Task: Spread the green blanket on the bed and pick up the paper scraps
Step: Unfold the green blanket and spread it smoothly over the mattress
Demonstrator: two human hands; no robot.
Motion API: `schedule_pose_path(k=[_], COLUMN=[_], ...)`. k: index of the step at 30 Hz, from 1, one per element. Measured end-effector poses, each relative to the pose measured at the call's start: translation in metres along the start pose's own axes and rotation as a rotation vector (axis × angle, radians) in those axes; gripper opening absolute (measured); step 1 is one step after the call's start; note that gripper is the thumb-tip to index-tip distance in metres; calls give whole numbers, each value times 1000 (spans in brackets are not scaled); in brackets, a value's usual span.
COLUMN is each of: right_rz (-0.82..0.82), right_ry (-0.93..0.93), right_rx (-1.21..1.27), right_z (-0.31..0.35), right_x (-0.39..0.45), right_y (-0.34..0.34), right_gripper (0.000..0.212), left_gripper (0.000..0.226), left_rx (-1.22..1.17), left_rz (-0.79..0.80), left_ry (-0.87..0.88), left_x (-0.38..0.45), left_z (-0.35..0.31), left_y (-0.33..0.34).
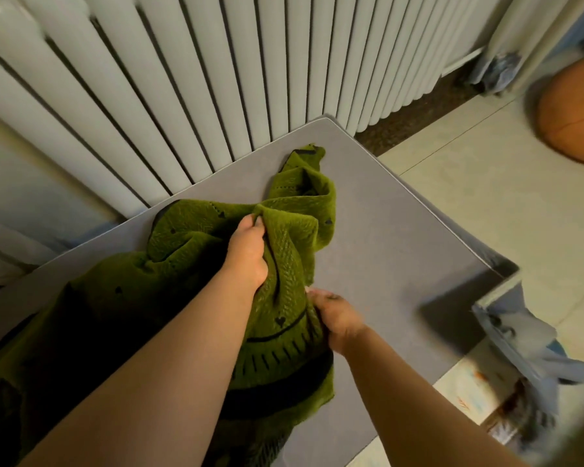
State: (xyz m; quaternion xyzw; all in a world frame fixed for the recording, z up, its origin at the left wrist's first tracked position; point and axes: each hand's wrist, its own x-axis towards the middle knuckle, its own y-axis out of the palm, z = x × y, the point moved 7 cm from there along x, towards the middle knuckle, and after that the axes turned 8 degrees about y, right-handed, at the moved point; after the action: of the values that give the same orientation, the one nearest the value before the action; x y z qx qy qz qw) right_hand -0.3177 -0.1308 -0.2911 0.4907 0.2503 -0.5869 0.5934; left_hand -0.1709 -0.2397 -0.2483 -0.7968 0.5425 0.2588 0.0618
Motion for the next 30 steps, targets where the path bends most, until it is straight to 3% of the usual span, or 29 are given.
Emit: schedule_pose_path(k=[2, 4, 6, 8, 10, 12, 13, 15, 18, 21, 25, 28, 30], right_rz=[-267, -564, -733, -711, -648, -652, -676, -724, -752, -746, -870, -1047, -1079], right_ry=[-187, -363, -470, -441, -349, -284, -263, -202, -150, -139, -287, -124, -14], right_rx=[137, 44, -40, -32, -14, -92, -119, -168, -261, -245, -369, -634, -661], right_z=[23, 48, 67, 75, 73, 68, 64, 53, 44, 47, 80, 95, 94], right_x=[-8, -23, -30, -19, -5, 7, 11, 12, 10, 4, -21, -35, -38], right_y=[-54, -102, -133, -150, -163, -180, -190, -210, -237, -268, -326, -379, -402], right_gripper=[18, 27, 15, 14, 26, 27, 26, 26, 32, 36, 39, 45, 49], left_gripper=[20, 18, 16, 31, 51, 53, 48, 34, 30, 54, 95, 112, 105], left_rx=[232, 561, 877, 1071, 1321, 1468, 1485, 1456, 1475, 1501, 1602, 1685, 1811], left_rz=[-63, -95, -60, -84, -153, 10, 165, 463, 654, 665, 597, 536, 521], left_ry=[76, 153, 149, 138, 406, 750, 823, 701, 342, 99, -91, -112, -119], left_x=[-6, -13, -23, -36, -56, -76, -84, -92, -99, -106, -116, -119, -119], left_z=[1, 3, 16, 28, 22, 30, 43, 80, 135, 174, 217, 236, 243], left_y=[4, 12, 31, 44, 62, 98, 115, 138, 161, 184, 210, 221, 220])
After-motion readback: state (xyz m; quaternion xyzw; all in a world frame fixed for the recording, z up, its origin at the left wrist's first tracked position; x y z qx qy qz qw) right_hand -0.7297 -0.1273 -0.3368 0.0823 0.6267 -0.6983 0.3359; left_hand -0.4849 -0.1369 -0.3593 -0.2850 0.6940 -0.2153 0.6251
